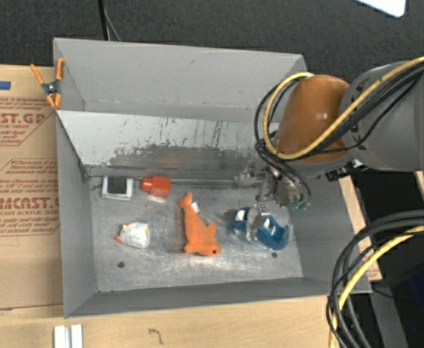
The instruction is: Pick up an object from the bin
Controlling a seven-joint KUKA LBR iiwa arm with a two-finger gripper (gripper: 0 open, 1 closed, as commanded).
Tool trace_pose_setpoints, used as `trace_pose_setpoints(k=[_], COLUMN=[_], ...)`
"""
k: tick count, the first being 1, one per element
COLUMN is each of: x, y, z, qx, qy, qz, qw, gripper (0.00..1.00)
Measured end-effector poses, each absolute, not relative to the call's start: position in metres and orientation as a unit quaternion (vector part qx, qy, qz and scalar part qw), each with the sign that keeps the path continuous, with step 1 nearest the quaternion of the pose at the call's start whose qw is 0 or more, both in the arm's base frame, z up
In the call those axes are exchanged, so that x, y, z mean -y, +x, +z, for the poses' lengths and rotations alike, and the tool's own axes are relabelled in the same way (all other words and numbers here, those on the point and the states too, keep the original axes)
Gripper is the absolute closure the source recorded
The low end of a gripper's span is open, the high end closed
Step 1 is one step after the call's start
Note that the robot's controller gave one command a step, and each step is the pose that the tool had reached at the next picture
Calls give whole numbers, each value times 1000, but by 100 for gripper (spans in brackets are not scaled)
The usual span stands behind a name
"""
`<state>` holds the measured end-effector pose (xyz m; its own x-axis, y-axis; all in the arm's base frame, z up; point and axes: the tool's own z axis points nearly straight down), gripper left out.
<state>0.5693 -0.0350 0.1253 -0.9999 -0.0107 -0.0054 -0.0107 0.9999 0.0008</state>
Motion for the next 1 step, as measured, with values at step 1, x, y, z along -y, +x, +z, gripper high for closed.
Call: trace_pose_setpoints(k=[1], x=[46], y=[573], z=[76], qx=[-1000], qy=[16], qz=[10], qw=[-22], gripper=[100])
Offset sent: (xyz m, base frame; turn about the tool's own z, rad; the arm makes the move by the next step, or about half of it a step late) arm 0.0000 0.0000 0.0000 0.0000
